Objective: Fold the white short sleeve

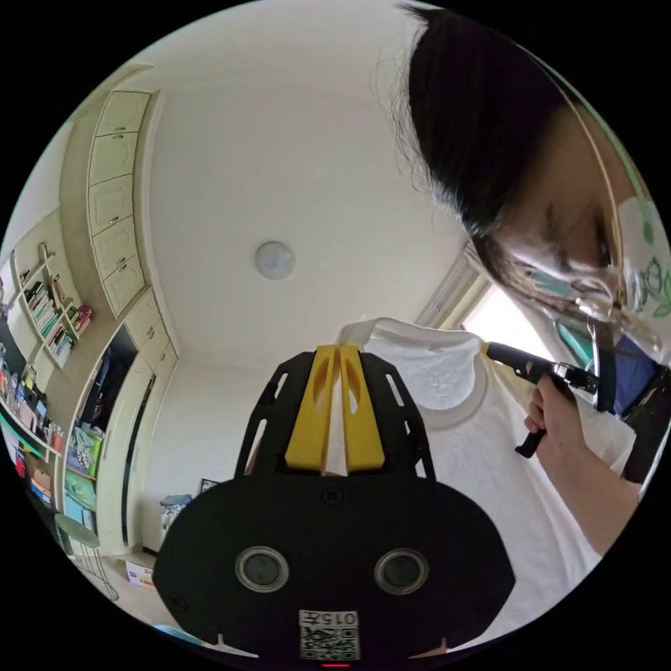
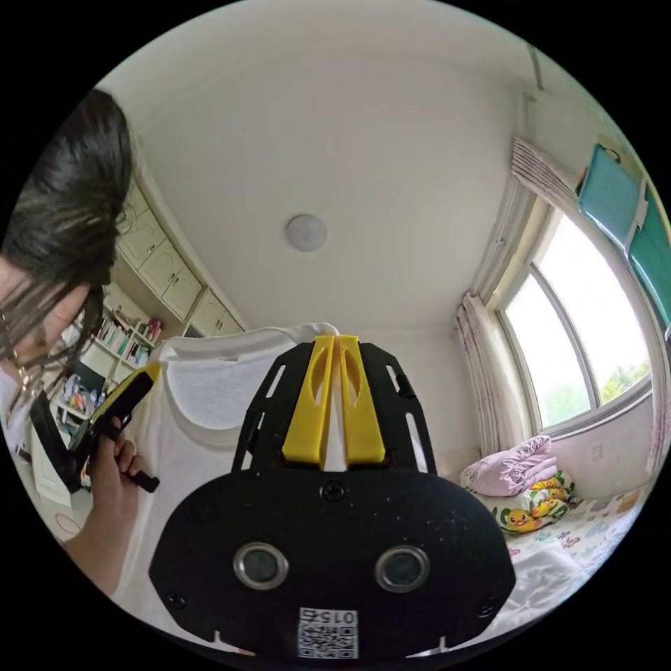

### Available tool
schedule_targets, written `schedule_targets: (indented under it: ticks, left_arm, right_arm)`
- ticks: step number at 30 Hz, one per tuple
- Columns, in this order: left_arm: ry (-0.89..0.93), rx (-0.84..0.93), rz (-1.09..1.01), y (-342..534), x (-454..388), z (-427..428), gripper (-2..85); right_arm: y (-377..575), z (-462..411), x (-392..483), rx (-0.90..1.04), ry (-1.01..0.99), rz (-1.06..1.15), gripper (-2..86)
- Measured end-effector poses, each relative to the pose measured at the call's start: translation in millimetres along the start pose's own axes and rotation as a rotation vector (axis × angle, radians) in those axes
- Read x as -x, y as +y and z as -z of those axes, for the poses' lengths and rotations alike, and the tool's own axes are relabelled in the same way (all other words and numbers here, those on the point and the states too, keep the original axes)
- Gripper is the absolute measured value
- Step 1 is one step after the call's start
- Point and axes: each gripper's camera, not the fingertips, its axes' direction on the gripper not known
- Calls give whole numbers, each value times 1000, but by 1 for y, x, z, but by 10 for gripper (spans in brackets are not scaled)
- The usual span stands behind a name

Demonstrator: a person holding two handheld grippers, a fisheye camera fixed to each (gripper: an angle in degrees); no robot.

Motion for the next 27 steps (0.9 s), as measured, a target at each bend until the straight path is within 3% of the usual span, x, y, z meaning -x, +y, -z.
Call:
schedule_targets:
  ticks: [6,12,15,17,22,27]
  left_arm:
    - [-62,245,-33,118,10,-74,-7]
    - [-82,653,-99,315,30,-198,-1]
    - [-132,967,-36,436,47,-256,13]
    - [-215,1241,81,515,70,-279,31]
    - [9,1301,456,572,111,-241,63]
    - [110,1483,537,572,128,-145,67]
  right_arm:
    - [132,-133,-23,219,-60,84,-1]
    - [330,-304,-59,624,-97,157,7]
    - [461,-409,-74,971,-99,149,31]
    - [565,-463,-105,1309,-37,17,72]
    - [669,-420,-188,1404,-148,-414,84]
    - [716,-296,-238,1557,-288,-577,78]
